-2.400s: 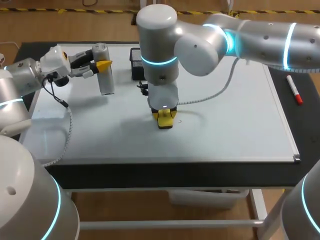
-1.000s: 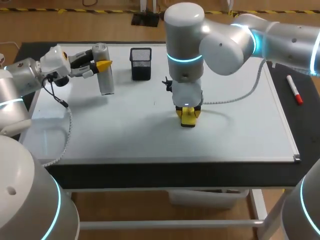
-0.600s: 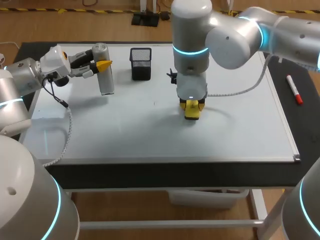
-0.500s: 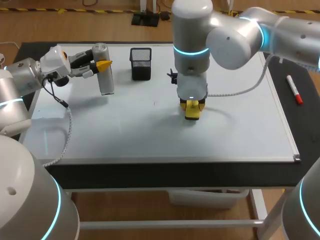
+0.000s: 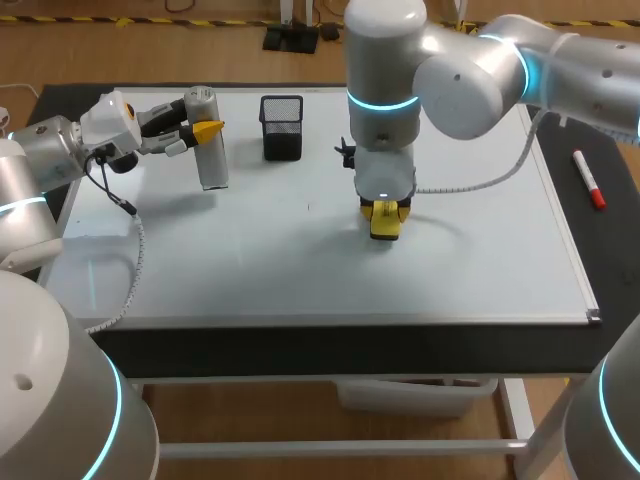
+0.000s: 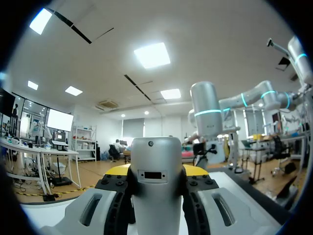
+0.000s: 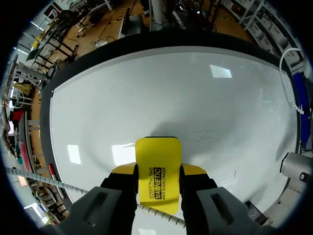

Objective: Pick up the inspection probe, press it on each red-marked spot on the whiteboard one by one, put down the probe, pick up the eraser, and wipe off all the red marks.

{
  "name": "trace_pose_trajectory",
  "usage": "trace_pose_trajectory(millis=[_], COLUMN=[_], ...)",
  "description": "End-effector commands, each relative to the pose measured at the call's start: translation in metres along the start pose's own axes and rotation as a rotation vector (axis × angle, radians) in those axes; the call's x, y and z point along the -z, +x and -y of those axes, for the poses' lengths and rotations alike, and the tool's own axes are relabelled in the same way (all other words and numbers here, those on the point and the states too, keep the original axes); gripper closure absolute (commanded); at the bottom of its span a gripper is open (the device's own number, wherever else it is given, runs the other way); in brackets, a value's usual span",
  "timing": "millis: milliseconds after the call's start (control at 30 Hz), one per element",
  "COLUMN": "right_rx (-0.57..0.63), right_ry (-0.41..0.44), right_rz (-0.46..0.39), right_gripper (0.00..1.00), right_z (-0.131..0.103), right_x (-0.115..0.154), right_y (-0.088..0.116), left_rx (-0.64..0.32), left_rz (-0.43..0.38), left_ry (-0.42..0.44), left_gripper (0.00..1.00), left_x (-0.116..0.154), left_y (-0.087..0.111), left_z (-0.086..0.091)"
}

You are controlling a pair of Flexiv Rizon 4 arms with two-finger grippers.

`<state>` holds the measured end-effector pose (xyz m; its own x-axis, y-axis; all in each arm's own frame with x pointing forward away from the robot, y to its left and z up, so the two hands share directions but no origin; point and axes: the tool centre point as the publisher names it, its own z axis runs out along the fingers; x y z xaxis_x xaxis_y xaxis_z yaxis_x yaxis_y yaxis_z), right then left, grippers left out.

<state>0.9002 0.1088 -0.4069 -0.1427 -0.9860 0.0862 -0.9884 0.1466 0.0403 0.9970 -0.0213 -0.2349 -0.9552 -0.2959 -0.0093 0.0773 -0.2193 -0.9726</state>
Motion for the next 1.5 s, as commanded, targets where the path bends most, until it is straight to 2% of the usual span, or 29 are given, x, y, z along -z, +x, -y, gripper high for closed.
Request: trace_pose_trajectory(millis=[33,533,900,1167,1500], right_rx=[-0.001,0.107,0.124,0.118,0.141], right_ry=[0.016,0.073,0.049,0.033,0.025], right_rz=[-0.007,-0.073,-0.071,-0.031,-0.010], right_gripper=[1.00,1.00,1.00,1.00,1.00], right_z=[0.015,0.116,0.180,0.218,0.250], right_x=[0.005,0.024,0.027,0.028,0.029], right_y=[-0.001,-0.024,-0.035,-0.042,-0.060], left_rx=[-0.002,-0.002,-0.002,-0.002,-0.002], left_rz=[0.001,0.001,0.001,0.001,0.001], left_ry=[0.001,0.001,0.001,0.001,0.001], left_gripper=[1.00,1.00,1.00,1.00,1.00], left_x=[-0.001,-0.001,-0.001,-0.001,-0.001], left_y=[0.000,0.000,0.000,0.000,0.000], left_z=[0.000,0.000,0.000,0.000,0.000])
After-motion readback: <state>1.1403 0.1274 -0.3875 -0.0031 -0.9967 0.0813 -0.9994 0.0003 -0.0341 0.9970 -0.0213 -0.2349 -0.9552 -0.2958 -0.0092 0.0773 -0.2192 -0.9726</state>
